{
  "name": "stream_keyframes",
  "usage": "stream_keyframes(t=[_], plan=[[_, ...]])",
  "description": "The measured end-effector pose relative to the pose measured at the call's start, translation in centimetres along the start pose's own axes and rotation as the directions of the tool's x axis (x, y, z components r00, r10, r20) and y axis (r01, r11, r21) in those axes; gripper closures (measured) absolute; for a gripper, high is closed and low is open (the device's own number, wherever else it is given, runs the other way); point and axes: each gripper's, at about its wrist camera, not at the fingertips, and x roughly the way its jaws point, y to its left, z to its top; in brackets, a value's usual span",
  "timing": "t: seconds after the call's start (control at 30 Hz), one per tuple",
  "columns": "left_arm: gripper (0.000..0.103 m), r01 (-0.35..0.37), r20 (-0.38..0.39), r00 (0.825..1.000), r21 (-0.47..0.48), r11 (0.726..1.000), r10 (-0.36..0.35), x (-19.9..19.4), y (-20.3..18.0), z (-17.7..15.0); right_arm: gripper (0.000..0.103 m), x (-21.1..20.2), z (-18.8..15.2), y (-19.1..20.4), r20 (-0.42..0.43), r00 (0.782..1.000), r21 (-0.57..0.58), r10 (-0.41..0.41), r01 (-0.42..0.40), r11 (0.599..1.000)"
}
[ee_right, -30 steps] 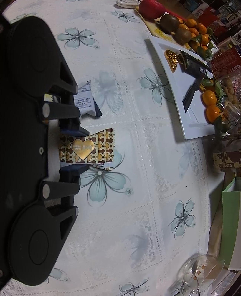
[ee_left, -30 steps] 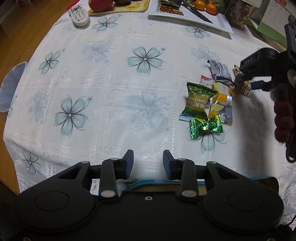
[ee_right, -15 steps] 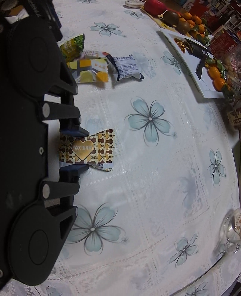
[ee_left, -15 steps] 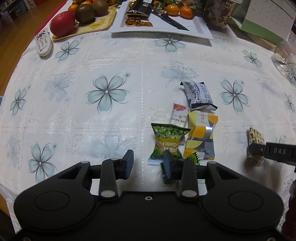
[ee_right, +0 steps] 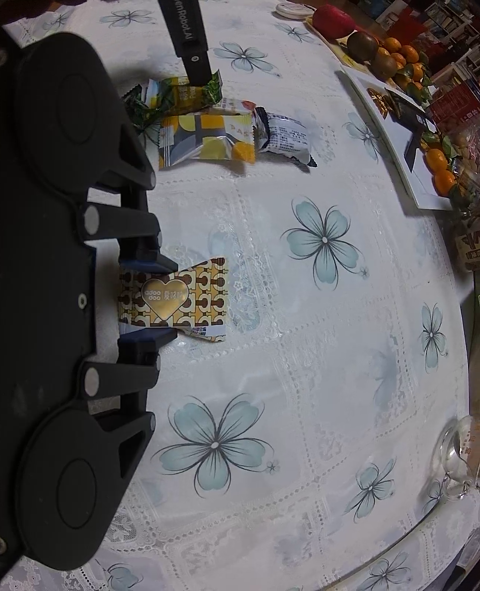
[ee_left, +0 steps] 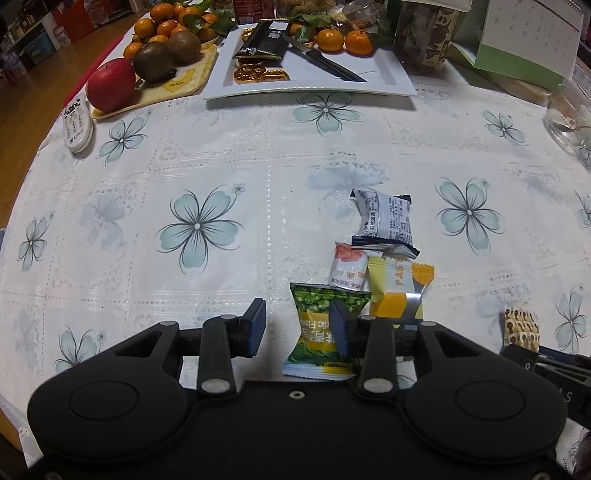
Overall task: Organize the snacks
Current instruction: 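Grasp the green garlic-flavour packet with the left gripper while the right holds the brown packet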
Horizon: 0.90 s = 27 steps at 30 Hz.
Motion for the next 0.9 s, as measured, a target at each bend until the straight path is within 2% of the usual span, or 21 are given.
stream_keyframes(t=[0.1,0.37,0.7,0.9], plan=[[0.054,0.01,-0.004,1.0,0.002,1.0,-0.01,0.0,-0.1,-0.2,0.071,-0.1,-0.1,0.0,-0.006,1.0,0.002,0.013,-0.013,1.0],[0.052,-0.023,0.014,1.0,0.043,0.999,0.023,0.0,-0.7,-0.9,0.071,-0.4,-0.8,0.0,-0.018,0.999,0.004,0.035,-0.035,0.999],[0.049,0.017,0.01,1.0,0.057,0.998,-0.017,-0.5,0.5,-1.7,0.071,-0.5,-1.4,-0.5,-0.023,0.999,0.004,0.047,-0.047,0.999],[0.047,-0.011,0.018,1.0,0.099,0.995,0.009,-0.3,-0.3,-1.5,0.071,-0.5,-1.5,-0.1,-0.01,0.999,-0.015,0.032,-0.032,0.999]])
